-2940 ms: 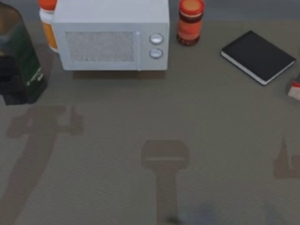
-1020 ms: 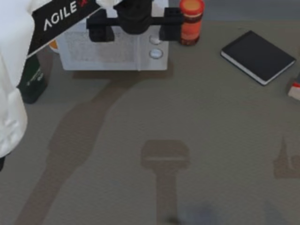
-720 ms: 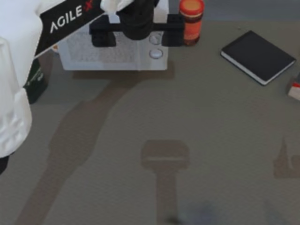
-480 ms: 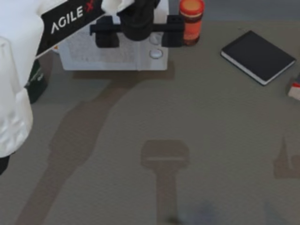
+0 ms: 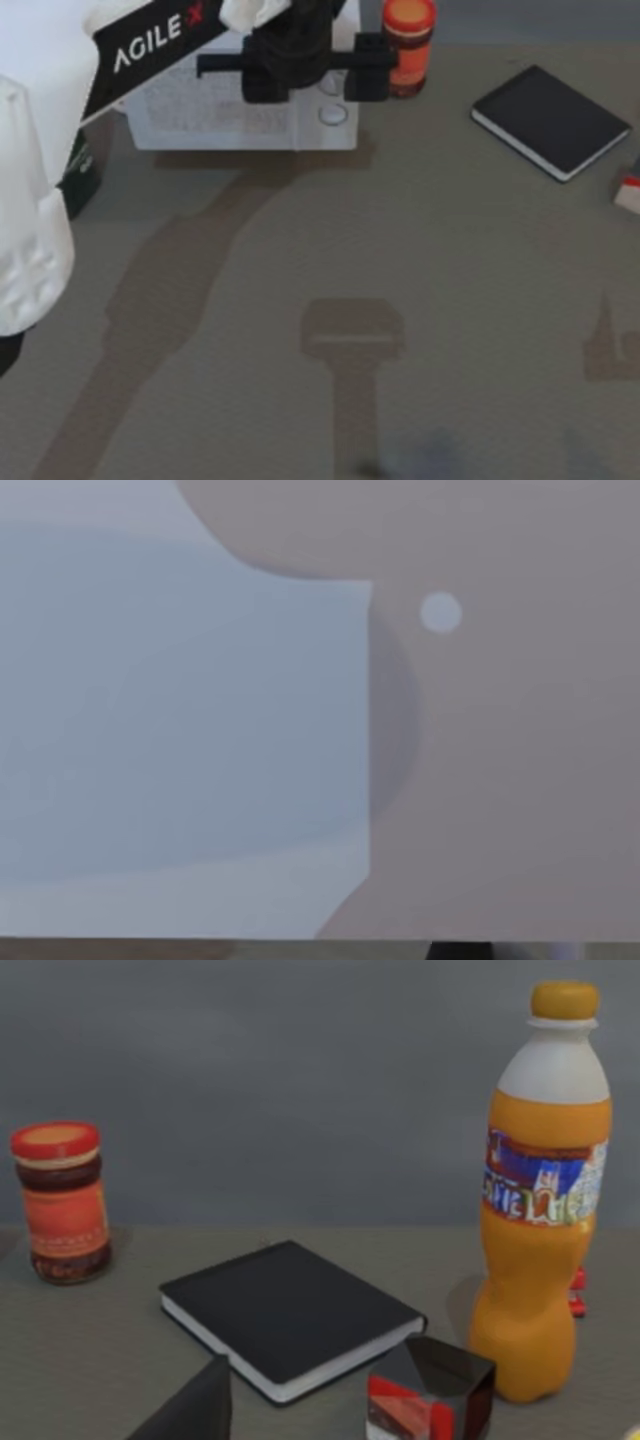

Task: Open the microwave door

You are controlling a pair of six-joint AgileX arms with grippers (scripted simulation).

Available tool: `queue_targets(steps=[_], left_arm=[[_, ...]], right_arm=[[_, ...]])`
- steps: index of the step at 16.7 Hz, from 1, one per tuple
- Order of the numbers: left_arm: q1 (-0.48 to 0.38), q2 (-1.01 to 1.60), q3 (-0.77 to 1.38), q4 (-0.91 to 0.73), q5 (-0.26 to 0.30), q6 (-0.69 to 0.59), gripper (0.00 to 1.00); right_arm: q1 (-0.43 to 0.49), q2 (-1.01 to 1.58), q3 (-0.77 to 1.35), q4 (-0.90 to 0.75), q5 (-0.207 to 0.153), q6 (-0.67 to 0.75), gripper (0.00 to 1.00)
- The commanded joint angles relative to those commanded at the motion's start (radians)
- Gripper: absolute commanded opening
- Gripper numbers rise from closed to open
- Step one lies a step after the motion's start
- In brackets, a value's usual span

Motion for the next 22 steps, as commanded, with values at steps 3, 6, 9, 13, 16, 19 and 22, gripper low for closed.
queue_targets(steps=[3,6,9,13,16,19,22], left_arm=[[0.0,0.0,0.0,0.0,0.0,0.0,0.0],[0.0,0.0,0.0,0.0,0.0,0.0,0.0],[0.0,0.0,0.0,0.0,0.0,0.0,0.0],[-0.031,-0.03,-0.053,0.018,0.015,-0.013,0.0],[-0.03,-0.07,-0.13,0.038,0.0,-0.02,0.0],[-0.03,-0.109,-0.183,0.061,-0.013,-0.027,0.0],[-0.03,-0.115,-0.186,0.064,-0.015,-0.029,0.0]], right_arm=[[0.0,0.0,0.0,0.0,0.0,0.0,1.0],[0.0,0.0,0.0,0.0,0.0,0.0,1.0],[0.0,0.0,0.0,0.0,0.0,0.0,1.0],[0.0,0.0,0.0,0.0,0.0,0.0,1.0],[0.0,0.0,0.0,0.0,0.0,0.0,1.0],[0.0,0.0,0.0,0.0,0.0,0.0,1.0],[0.0,0.0,0.0,0.0,0.0,0.0,1.0]])
